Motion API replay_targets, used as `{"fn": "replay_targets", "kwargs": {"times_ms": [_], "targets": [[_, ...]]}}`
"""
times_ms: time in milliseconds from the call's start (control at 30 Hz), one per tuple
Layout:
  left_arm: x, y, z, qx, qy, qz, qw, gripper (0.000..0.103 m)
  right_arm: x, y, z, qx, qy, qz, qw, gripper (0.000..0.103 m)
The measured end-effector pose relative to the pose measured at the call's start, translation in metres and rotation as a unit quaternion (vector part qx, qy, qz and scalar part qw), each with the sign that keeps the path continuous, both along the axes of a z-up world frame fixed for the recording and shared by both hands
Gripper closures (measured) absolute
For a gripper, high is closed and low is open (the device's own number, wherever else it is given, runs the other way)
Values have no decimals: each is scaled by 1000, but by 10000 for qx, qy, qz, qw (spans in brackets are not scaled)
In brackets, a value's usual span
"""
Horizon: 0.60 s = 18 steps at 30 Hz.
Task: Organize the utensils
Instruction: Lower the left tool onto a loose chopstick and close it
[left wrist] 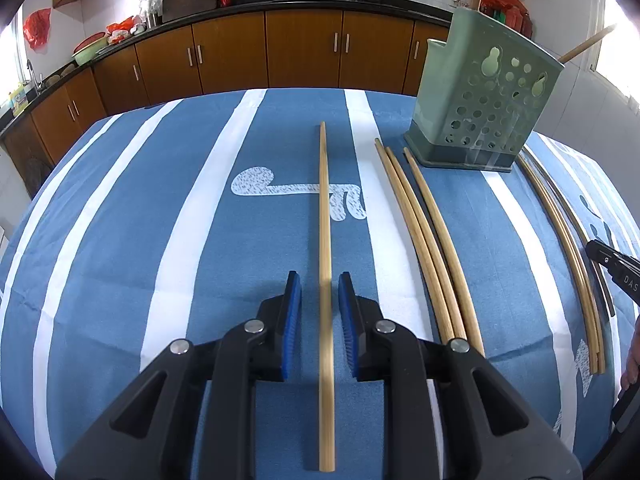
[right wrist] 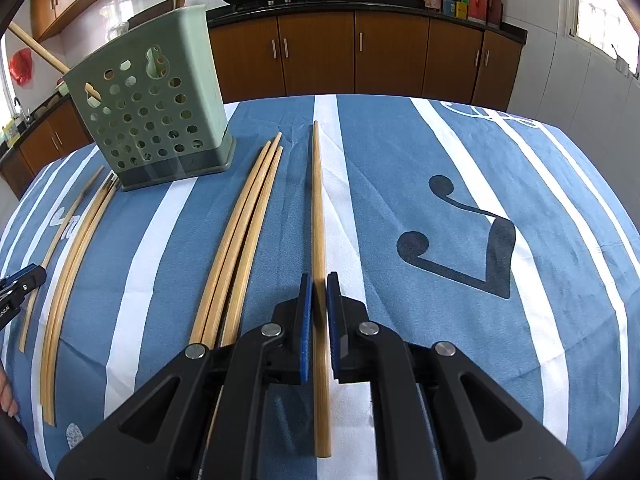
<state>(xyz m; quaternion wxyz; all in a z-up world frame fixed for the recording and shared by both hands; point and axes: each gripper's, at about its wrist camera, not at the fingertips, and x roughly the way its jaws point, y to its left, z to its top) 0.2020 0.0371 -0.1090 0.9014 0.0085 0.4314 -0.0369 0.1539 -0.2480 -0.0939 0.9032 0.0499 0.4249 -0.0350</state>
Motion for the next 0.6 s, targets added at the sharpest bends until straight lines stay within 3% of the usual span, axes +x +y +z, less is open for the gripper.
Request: {"fn": "replay_targets", "kwargs": {"times_ms": [600], "targets": [[0,0,0,-42,-1,-21,10000,79,0,0,0,8,-2,-2,10000,94]]}}
